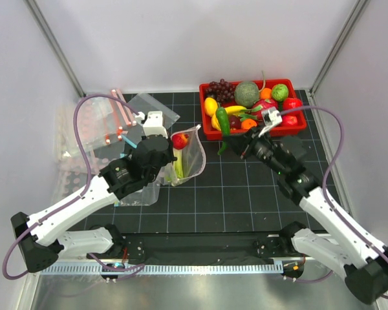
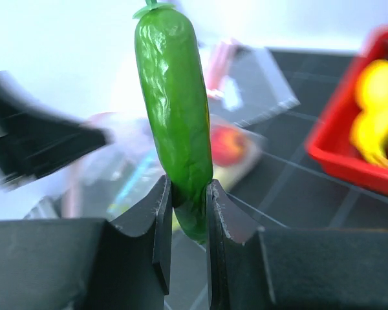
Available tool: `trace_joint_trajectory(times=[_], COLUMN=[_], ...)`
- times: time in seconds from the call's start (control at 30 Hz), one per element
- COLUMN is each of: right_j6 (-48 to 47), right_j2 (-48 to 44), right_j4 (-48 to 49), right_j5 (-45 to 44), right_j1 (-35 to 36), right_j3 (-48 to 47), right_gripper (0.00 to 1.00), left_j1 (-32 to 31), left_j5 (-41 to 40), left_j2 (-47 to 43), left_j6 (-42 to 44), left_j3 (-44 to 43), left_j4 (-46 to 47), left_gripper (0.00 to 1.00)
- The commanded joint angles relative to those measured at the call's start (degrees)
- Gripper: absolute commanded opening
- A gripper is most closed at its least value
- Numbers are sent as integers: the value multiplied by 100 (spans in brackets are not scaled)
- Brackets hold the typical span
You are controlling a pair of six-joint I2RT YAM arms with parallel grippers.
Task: Place the food in the zip-top bag and seal the zipper
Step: Place the fake vegetable in the zipper food storage bag.
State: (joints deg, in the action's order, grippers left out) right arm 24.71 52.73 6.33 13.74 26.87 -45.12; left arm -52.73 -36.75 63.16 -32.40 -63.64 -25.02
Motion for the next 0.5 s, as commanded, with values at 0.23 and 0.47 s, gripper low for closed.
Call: trace_joint_trajectory(times=[0.23, 0.47], right_j6=[-361, -668], right_j2=[-659, -518], right_j4=[2319, 3365], right_j5=[621, 481], right_j1=[872, 1469], right_j3=[821, 1067], right_gripper=[1, 1], left_j1=[35, 26], left_j5=[1020, 1759], left_j2=[-14, -49], left_j6=[-134, -275], left_j3=[-219, -421], left_j4=[340, 234], left_gripper=[1, 0])
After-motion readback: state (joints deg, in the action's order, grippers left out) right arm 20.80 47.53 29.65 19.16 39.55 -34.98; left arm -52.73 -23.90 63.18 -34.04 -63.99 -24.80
